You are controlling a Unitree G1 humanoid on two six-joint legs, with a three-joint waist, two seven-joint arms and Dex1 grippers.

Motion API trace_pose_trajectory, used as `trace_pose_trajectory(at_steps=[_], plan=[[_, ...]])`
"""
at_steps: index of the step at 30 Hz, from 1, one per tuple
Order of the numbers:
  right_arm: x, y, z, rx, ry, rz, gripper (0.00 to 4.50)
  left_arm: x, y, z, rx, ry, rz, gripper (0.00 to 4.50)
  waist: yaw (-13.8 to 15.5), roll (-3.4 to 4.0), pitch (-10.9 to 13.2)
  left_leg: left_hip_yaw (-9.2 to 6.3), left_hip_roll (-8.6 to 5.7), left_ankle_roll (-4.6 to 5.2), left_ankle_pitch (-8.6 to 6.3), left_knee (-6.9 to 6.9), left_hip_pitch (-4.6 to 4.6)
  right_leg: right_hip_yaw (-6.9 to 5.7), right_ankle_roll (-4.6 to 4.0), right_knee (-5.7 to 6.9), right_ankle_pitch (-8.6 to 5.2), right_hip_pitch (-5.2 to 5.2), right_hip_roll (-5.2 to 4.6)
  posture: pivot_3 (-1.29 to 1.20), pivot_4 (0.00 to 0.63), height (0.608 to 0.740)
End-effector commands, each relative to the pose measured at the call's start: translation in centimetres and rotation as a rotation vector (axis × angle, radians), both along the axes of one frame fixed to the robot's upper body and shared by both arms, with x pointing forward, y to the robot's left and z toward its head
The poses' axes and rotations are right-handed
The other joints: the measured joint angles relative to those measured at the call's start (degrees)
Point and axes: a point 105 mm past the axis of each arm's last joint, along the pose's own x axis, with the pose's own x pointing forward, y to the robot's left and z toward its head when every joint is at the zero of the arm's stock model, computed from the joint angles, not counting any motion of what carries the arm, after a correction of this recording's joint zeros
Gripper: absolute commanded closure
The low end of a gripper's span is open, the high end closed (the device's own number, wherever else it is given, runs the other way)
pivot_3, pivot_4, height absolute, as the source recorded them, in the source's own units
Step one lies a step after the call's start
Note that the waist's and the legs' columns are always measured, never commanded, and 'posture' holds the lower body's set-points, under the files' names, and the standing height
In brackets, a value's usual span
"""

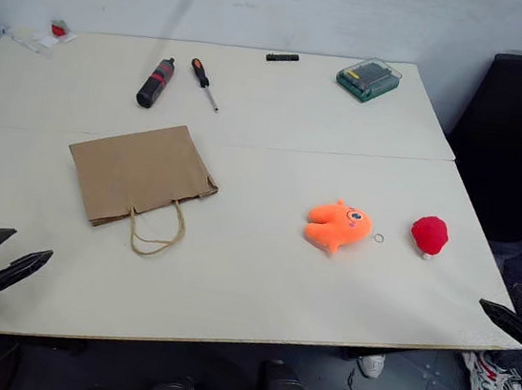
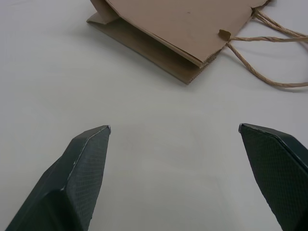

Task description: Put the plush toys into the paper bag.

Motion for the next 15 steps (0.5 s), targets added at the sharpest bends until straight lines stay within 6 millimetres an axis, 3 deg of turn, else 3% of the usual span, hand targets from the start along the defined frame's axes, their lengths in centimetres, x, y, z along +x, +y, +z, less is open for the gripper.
trace_pose_trajectory(at_steps=[1, 15], plan=[[-0.42, -0.65, 1.60, -0.010, -0.046, -0.018, 0.00, -0.11, 0.26, 1.34, 0.035, -0.031, -0.002, 0.01, 0.0, 0.00, 0.0, 0.00, 0.00, 0.00, 0.00, 0.00, 0.00, 0.00, 0.00, 0.00, 0.00, 0.00, 0.00, 0.00, 0.150, 0.740], [-0.26, -0.37, 1.72, -0.040, -0.070, -0.060, 0.00, 0.70, -0.10, 1.97, 0.051, -0.032, -0.025, 0.01, 0.1, 0.01, 0.0, 0.00, -0.01, 0.00, 0.00, -0.01, 0.00, 0.00, 0.00, 0.01, 0.00, 0.00, 0.00, 0.00, 0.150, 0.740]])
